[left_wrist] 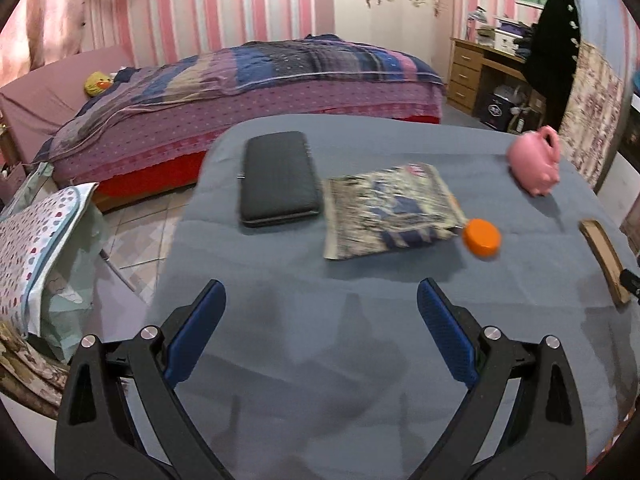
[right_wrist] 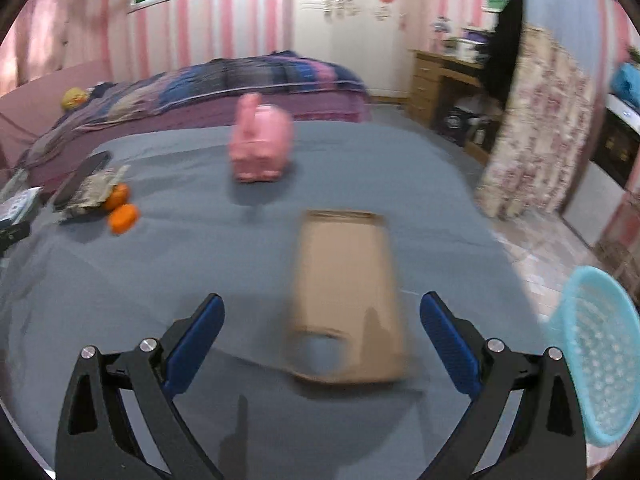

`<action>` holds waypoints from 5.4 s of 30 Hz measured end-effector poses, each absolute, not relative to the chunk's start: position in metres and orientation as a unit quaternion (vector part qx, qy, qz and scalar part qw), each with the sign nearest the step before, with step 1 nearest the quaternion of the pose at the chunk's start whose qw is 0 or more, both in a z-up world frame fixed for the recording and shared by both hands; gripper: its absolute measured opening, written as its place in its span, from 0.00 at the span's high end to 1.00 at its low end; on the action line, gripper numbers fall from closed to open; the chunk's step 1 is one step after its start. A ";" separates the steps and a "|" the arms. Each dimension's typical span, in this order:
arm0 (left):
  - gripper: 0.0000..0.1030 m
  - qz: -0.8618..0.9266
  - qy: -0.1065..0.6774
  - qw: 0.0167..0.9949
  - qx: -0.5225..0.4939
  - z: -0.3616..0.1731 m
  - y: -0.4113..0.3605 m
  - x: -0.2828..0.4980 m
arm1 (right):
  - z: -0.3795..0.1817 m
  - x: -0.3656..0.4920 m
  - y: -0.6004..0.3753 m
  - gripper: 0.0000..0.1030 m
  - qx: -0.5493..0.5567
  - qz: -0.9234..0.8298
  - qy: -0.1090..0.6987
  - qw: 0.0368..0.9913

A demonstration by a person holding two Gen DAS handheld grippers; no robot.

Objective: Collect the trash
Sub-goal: 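Move both grippers back over the table toward the remaining items, then grasp the printed snack bag with the left gripper while the right gripper grasps the orange cap, then carry the snack bag in the left gripper and cap in the right over the blue basket, then open the left gripper dropping the snack bag while the right gripper releases the cap into the basket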

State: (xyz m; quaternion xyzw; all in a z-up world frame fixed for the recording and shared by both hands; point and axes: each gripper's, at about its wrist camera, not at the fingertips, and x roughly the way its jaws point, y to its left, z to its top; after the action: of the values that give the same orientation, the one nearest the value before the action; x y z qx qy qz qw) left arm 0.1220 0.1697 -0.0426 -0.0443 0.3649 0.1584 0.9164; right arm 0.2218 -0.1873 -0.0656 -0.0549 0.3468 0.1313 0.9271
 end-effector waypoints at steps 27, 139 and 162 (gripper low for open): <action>0.07 0.169 0.358 0.915 -0.075 -0.063 0.238 0.140 | -0.089 0.270 0.027 0.40 -0.123 0.269 0.388 0.873; 0.81 -0.302 0.354 0.880 0.099 -0.036 -0.436 0.225 | -0.045 0.162 -0.590 0.61 0.153 -0.193 0.289 0.925; 0.15 -0.232 0.359 0.901 0.079 -0.040 -0.381 0.242 | -0.053 0.180 -0.566 0.61 0.129 -0.187 0.304 0.925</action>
State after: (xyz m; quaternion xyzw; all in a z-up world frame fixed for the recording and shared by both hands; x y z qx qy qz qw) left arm 0.2415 -0.3807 -0.0403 0.0793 0.3588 -0.2321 0.9006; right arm 0.1802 -0.5663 -0.0534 0.1295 0.3044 -0.1872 0.9250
